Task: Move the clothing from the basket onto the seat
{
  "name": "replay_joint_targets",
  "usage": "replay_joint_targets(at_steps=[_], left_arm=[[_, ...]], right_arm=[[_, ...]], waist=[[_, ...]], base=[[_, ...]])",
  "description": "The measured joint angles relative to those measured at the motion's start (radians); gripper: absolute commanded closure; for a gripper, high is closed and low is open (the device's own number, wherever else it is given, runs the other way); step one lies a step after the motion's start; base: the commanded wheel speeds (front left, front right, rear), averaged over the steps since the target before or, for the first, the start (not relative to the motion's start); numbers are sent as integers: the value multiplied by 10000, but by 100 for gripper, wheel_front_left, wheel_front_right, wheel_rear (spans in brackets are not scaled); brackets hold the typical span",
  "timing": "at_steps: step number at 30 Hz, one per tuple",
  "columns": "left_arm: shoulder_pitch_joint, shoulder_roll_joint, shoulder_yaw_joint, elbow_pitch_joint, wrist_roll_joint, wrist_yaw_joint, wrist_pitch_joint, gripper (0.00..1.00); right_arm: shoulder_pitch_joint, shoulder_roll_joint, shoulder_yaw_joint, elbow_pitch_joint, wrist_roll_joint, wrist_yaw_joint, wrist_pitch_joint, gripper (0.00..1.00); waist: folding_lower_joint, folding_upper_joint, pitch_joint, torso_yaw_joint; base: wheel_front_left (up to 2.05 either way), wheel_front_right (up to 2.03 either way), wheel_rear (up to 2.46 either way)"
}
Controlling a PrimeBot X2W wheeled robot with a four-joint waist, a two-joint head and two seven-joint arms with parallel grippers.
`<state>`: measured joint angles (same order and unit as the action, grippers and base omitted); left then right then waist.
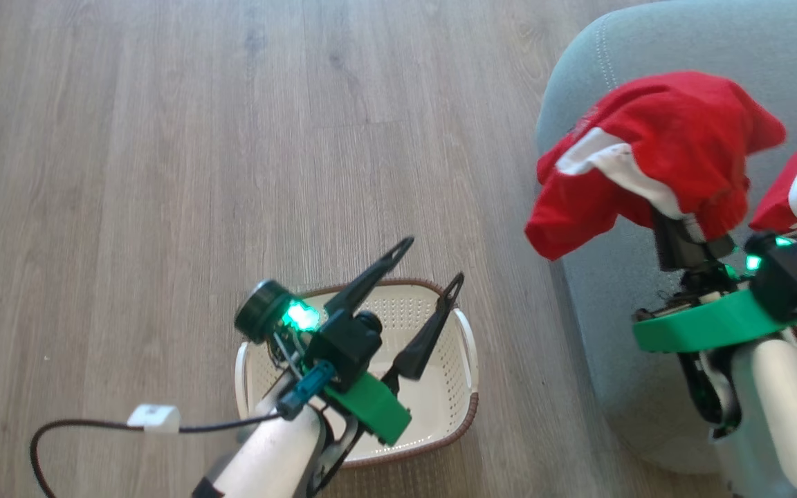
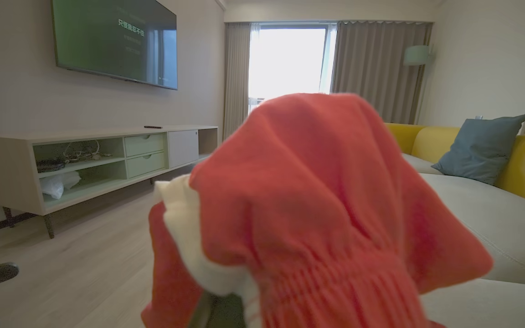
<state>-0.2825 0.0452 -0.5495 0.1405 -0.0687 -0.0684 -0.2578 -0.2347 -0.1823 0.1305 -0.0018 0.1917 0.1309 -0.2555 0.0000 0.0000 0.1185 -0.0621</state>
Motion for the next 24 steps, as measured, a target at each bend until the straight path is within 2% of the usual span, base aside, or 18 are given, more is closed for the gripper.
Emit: replay_joint_targets(at_steps=[9, 18, 24], left_arm=[[446, 10, 27, 441, 73, -178, 2, 0], [692, 10, 213, 769, 44, -253, 2, 0], [753, 12, 313, 953, -134, -255, 2, 0]], right_arm=[[291, 150, -1220, 430, -205, 0, 0, 100], [548, 178, -982, 1312, 96, 0, 2, 100], [611, 245, -993, 1473, 125, 0, 2, 100]], waist=[[0, 0, -63, -181], [0, 0, -13, -327], [0, 0, 101, -279]], base=[[0, 0, 0], [0, 0, 0], [0, 0, 0]])
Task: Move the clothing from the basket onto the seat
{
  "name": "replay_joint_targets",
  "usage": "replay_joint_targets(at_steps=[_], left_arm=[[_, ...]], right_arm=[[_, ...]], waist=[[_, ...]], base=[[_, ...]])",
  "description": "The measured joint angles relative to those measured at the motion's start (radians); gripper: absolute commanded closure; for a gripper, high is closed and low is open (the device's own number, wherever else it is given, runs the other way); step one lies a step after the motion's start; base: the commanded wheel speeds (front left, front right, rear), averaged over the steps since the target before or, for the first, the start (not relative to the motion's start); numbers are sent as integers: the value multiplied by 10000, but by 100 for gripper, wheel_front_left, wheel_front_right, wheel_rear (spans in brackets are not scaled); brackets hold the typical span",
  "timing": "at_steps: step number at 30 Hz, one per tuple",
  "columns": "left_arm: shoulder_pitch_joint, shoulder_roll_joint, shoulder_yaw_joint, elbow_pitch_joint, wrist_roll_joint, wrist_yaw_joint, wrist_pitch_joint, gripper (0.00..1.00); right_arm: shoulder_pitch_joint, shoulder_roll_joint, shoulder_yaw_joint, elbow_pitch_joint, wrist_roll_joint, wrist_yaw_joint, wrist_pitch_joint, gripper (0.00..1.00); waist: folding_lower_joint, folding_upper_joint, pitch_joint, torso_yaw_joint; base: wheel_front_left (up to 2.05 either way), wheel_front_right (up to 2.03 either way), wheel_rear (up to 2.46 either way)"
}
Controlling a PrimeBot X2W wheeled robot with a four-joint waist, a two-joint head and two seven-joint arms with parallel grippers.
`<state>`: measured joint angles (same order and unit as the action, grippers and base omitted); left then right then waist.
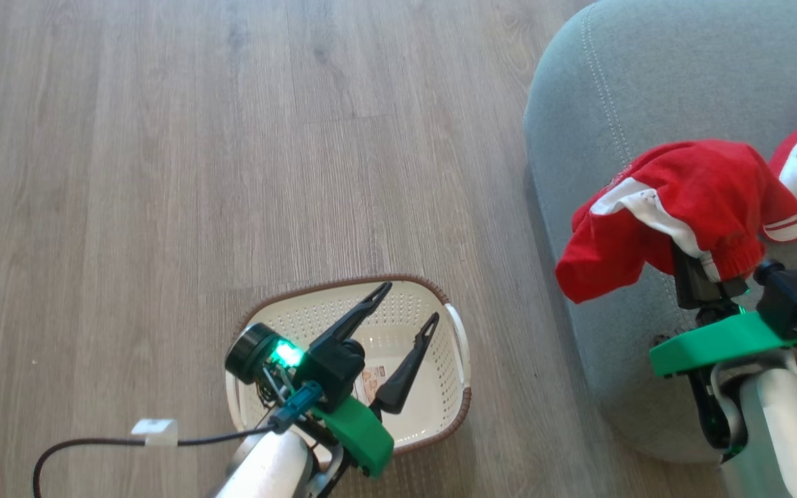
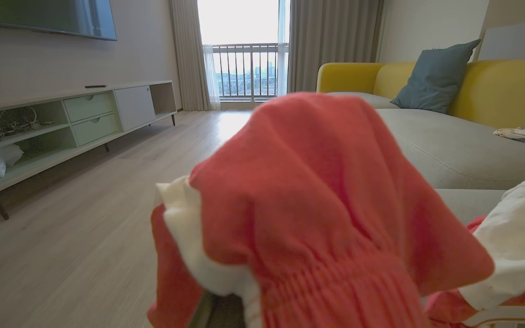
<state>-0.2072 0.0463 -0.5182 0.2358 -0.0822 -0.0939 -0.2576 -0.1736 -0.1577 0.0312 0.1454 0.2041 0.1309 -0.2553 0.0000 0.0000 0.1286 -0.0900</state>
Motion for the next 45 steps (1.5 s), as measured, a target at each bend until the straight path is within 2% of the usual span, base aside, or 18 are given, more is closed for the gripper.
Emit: replay_joint_targets(at_steps=[8, 15, 37, 45], left_arm=[[-3, 2, 38, 61, 15, -12, 0, 0], [-9, 4, 67, 42, 88, -12, 0, 0], [-397, 82, -29, -111, 556, -263, 0, 0], [-449, 105, -297, -98, 556, -265, 0, 0]], right_arm=[[-20, 10, -21, 8, -4, 0, 0, 100], [-36, 13, -184, -105, -8, 0, 0, 100], [-210, 416, -656, -623, -96, 0, 0, 100], [-189, 554, -867, -750, -105, 0, 0, 100]], waist=[[0, 0, 127, -13], [0, 0, 144, -449], [0, 0, 800, -3704], [0, 0, 1080, -4412]], base=[[0, 0, 0], [0, 0, 0], [0, 0, 0], [0, 0, 0]])
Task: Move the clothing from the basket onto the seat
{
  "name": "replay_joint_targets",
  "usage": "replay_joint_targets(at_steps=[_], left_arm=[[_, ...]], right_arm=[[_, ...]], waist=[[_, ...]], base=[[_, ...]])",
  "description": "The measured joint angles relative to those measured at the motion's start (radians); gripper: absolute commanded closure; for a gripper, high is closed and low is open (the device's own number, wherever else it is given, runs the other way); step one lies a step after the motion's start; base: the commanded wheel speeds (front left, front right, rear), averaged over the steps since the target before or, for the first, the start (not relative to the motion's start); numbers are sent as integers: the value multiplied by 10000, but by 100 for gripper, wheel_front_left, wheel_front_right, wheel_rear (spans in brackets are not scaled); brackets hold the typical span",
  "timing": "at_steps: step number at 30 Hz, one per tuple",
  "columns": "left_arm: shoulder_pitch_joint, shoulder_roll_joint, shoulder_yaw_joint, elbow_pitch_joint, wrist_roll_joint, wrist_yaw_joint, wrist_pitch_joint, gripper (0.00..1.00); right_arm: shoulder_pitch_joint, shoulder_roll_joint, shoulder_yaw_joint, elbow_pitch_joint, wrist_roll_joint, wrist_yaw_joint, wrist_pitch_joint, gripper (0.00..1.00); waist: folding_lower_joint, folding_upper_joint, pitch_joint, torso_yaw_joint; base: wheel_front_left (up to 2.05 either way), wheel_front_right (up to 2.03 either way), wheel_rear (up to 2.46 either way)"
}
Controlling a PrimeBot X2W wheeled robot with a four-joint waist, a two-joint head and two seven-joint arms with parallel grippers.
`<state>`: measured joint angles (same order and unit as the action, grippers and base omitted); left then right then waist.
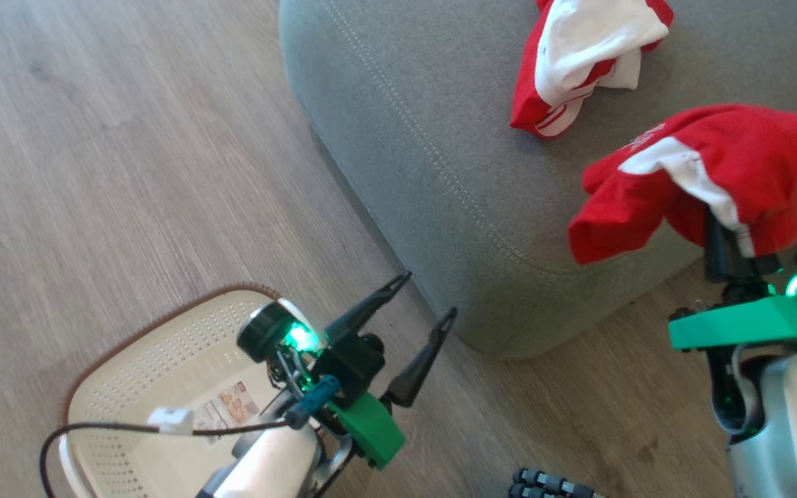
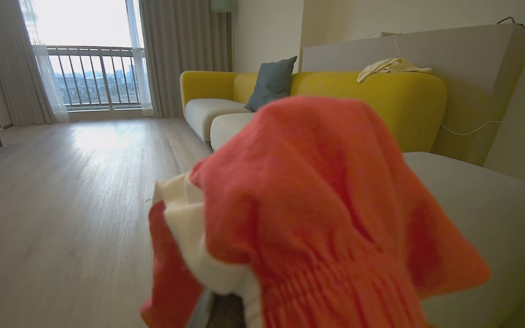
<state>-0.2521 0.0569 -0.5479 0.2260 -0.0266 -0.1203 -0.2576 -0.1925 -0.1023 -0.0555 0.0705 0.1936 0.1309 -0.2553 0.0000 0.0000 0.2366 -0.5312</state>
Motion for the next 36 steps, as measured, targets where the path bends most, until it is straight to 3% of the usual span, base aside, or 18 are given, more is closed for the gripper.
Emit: replay_joint_targets(at_steps=[11, 21, 26, 36], left_arm=[[-246, 2, -79, -10, -13, -2, 0, 0], [-795, 232, -364, -117, 194, -8, 0, 0], [-1204, 591, -502, -117, 290, -12, 0, 0], [-1890, 949, -738, -125, 384, -10, 0, 0]], right_arm=[[-307, -102, -709, -514, -96, 0, 0, 100], [-3039, -1661, -1254, -807, -59, 0, -4, 100], [-4220, -2259, -1384, 117, 240, 0, -6, 100], [-7336, -3889, 31, 3271, 1087, 0, -17, 100]], waist=[[0, 0, 246, -53], [1, 0, 1313, 104], [2, 0, 2100, 345], [3, 0, 3532, 868]], base=[[0, 0, 0], [0, 0, 0], [0, 0, 0], [0, 0, 0]])
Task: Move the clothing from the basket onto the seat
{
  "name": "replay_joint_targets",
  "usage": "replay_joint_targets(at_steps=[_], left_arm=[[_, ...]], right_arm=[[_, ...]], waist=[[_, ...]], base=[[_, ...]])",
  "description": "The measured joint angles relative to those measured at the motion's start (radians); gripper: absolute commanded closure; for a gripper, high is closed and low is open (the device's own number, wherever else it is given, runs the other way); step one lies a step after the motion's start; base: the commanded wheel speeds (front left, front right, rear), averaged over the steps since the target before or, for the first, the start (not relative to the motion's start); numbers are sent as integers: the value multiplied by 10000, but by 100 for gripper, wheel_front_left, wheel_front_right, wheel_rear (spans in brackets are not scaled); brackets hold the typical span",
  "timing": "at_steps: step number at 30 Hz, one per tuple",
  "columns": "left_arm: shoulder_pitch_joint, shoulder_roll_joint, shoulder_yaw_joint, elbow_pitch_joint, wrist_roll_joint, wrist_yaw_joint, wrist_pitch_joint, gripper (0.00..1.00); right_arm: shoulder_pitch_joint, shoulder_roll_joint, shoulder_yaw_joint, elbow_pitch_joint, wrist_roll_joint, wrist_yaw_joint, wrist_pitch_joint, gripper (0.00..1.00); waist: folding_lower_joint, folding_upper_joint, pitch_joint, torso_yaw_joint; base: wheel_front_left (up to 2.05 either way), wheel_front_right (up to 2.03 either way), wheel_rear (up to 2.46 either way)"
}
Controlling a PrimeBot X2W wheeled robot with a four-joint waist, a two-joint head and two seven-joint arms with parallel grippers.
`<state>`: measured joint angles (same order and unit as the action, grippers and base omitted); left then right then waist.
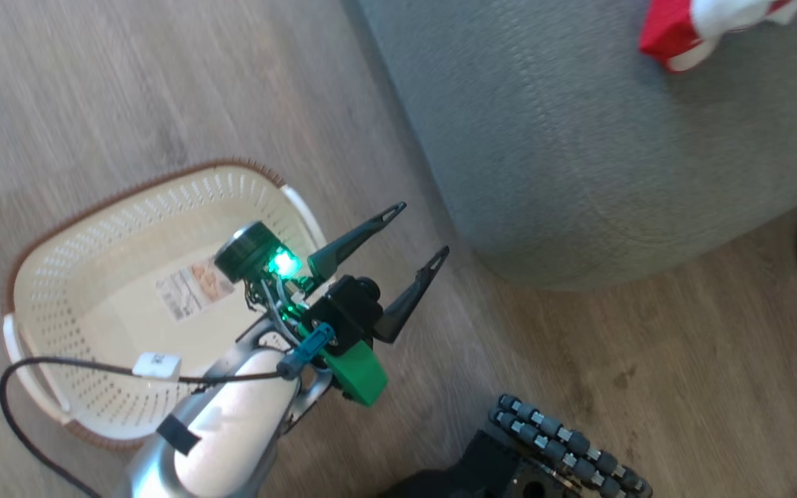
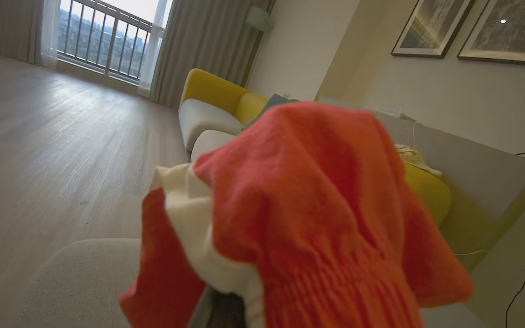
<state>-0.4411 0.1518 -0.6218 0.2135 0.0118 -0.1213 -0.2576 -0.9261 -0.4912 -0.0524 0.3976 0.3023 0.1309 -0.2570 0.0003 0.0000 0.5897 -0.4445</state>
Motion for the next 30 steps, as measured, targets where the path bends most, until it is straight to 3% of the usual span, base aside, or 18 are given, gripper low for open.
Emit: replay_joint_targets(at_steps=[6, 15, 30], left_arm=[[-292, 117, -10, -6, -2, 17, 0, 0], [-758, 207, -236, -58, -2, 213, 0, 0], [-1142, 221, -539, -50, -2, 543, 0, 0]], right_arm=[[-1307, -109, 596, 2696, 247, 2, 201, 100], [-3182, -54, 614, 6447, -230, 0, 458, 100], [-3560, 453, 1290, 8514, -709, 0, 267, 100]], waist=[[-1, 0, 595, 365], [-2, 0, 1259, 971], [-3, 0, 1427, 1227]], base=[[0, 0, 0], [0, 0, 0], [0, 0, 0]])
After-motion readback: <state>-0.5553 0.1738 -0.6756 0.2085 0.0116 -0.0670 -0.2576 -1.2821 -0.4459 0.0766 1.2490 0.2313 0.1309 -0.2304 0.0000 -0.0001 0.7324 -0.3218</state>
